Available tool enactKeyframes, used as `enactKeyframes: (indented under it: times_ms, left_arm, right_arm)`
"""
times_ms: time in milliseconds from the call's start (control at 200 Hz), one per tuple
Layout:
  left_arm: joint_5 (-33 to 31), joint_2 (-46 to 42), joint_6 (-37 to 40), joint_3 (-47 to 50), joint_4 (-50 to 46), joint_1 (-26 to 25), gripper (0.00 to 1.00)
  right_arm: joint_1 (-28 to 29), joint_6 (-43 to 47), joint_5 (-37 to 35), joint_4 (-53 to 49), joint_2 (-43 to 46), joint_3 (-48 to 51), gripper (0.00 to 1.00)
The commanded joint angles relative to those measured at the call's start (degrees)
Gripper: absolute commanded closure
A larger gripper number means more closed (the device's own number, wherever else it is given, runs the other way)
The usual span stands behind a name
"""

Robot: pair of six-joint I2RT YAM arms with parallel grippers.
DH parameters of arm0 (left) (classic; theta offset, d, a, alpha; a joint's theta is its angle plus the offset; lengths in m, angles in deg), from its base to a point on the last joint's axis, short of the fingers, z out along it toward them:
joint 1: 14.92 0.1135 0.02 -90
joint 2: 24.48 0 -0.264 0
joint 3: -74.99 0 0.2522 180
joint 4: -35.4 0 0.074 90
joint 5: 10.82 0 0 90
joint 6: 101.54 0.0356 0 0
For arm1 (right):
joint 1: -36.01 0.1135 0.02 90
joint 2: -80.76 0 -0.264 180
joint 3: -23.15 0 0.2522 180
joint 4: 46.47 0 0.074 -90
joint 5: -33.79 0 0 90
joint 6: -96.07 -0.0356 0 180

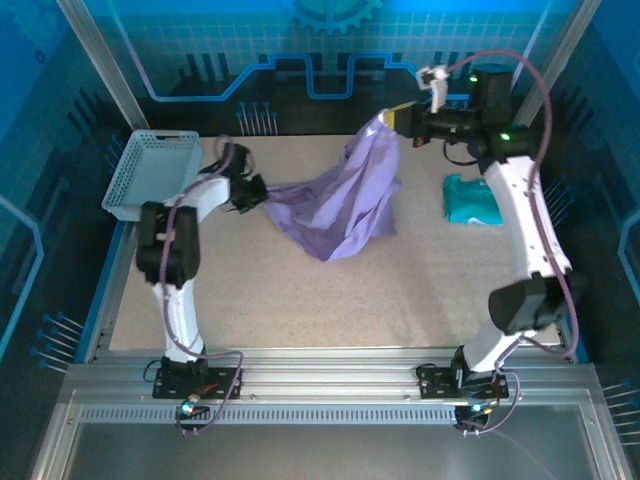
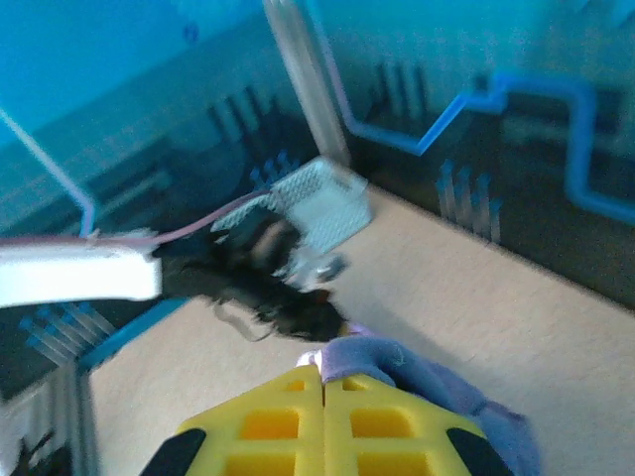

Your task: Fold the inside-out t-shirt

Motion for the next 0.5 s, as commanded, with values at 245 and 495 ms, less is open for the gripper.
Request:
enactKeyframes:
  times_ms: [245, 495]
  left_arm:
    - [0.5, -15.9, -9.6, 28.0, 23.0, 5.8, 1.00]
    - [-3.9, -20.3, -5.7, 34.4, 23.5, 1.6, 0.76]
  right_arm:
    - [-2.9, -6.4, -13.8, 18.2, 16.7, 34.7, 1.00]
    - [0.8, -9.0, -17.3, 16.8, 17.7, 51.8, 1.00]
